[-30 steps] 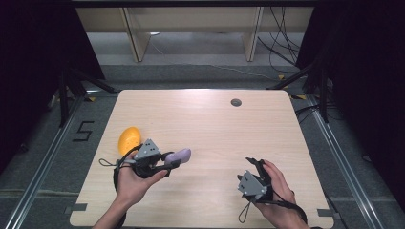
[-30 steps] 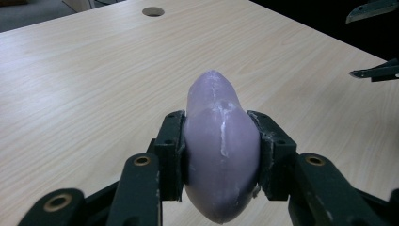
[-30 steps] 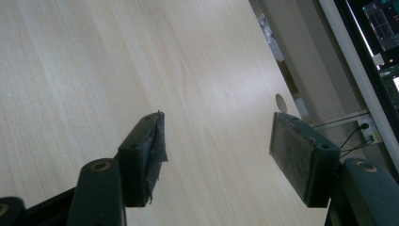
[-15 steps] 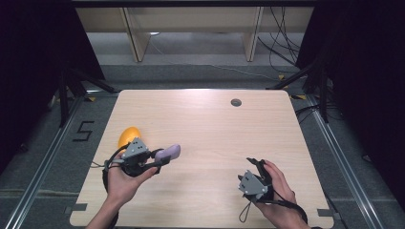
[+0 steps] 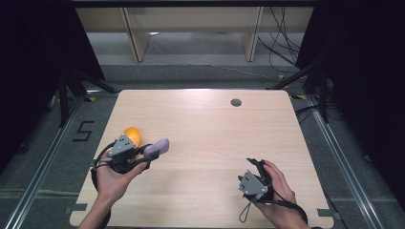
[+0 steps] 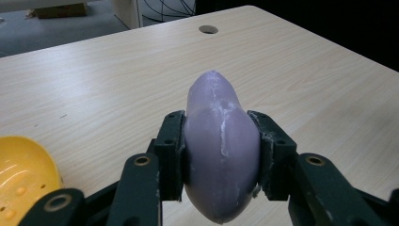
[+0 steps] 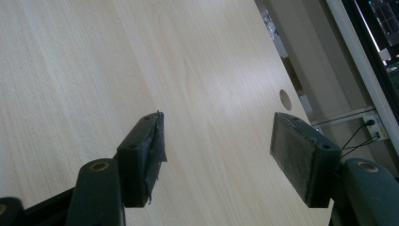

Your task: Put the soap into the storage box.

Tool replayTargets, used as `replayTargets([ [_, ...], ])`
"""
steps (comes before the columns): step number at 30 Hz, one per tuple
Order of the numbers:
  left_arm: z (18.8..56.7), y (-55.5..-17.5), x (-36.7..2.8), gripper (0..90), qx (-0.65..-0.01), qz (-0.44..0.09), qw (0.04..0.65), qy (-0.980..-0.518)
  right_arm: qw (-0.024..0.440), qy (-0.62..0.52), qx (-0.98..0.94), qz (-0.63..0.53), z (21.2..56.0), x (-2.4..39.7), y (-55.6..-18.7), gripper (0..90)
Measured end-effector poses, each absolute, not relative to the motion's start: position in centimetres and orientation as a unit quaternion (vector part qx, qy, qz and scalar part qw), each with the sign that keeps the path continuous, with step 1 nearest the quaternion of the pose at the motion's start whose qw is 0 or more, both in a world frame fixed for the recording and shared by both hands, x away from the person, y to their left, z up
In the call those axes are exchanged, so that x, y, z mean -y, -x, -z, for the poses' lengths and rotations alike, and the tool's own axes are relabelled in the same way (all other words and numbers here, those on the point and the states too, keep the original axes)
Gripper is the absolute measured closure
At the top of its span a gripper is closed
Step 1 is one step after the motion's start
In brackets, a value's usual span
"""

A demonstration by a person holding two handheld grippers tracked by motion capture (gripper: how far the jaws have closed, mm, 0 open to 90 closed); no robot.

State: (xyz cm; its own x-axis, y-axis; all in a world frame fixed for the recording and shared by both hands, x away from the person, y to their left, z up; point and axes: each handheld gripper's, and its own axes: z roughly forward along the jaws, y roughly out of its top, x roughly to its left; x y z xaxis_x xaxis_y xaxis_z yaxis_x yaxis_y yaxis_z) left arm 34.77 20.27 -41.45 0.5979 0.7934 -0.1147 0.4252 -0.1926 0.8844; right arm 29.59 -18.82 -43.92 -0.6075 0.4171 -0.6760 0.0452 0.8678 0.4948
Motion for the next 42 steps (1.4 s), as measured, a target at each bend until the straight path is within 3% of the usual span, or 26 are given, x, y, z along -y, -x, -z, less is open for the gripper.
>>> replayTargets([
  [42, 42.0, -37.6, -23.9, 58.7, -0.486, -0.249, 0.478, -0.688, 0.420, -0.126, -0.872, -0.220, 44.1, 18.8, -29.6, 36.3],
])
